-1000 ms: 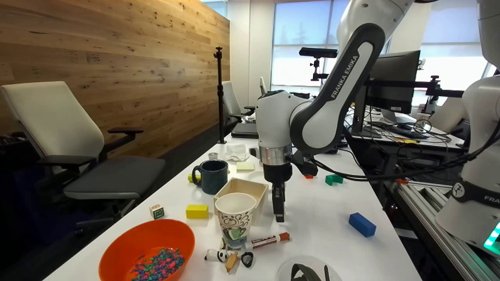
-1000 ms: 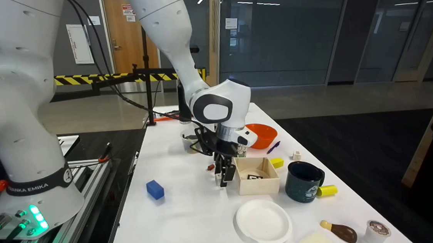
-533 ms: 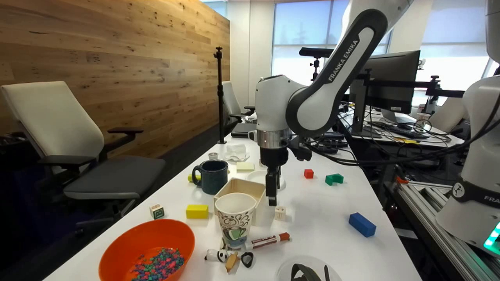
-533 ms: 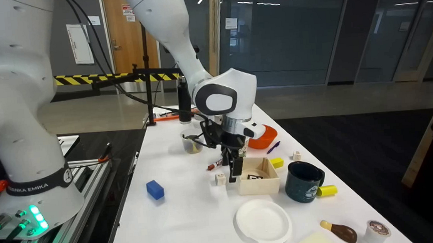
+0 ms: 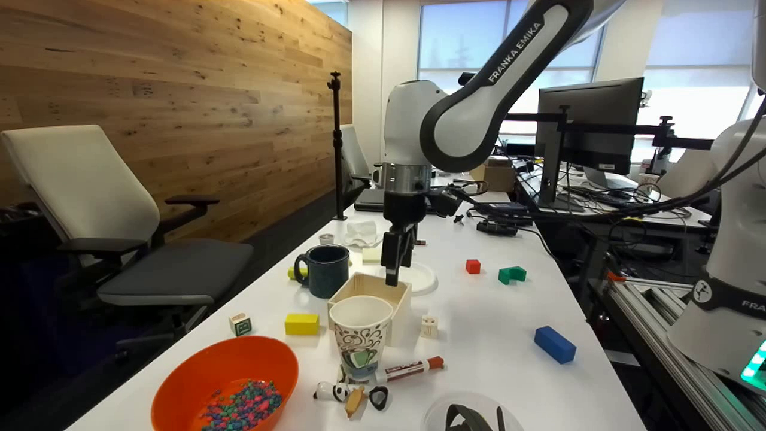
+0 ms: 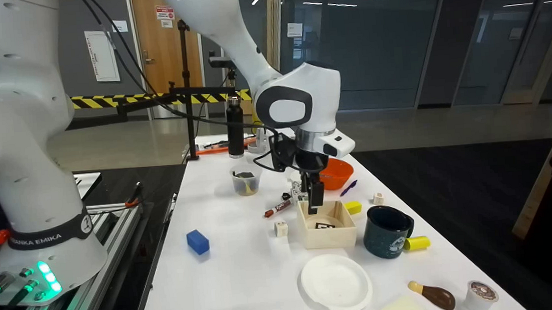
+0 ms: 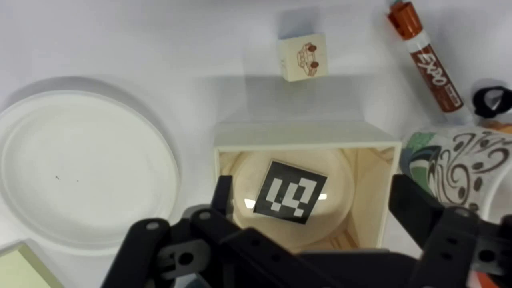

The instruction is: Take one cube out of the box and place it on the tabletop.

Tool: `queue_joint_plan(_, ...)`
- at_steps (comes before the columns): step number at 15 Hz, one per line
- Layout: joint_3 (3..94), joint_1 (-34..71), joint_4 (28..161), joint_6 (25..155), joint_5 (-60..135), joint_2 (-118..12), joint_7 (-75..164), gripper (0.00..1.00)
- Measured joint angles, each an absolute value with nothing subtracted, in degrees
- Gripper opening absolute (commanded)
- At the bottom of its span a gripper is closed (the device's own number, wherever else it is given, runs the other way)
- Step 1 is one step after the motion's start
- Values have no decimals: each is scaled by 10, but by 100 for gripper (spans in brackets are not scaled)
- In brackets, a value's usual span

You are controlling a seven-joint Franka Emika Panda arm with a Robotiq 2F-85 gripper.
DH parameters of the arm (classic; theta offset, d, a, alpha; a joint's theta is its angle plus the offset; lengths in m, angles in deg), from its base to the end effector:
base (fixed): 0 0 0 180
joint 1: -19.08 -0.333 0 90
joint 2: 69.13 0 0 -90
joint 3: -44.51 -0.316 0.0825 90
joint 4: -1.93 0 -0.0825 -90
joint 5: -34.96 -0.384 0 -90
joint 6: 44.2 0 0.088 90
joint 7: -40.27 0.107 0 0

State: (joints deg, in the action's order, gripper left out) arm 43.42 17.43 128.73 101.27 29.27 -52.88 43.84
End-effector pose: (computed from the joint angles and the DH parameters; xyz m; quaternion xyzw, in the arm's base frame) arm 0.5562 0.0254 0.2528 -0.9981 0.0480 -0.0192 0.0328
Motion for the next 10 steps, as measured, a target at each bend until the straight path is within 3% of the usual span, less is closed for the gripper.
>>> queue_joint_plan(6, 432, 175, 1276, 1030, 302, -529, 421, 100)
queue_joint_plan(10, 438, 175, 1274, 972, 320, -529, 420, 100)
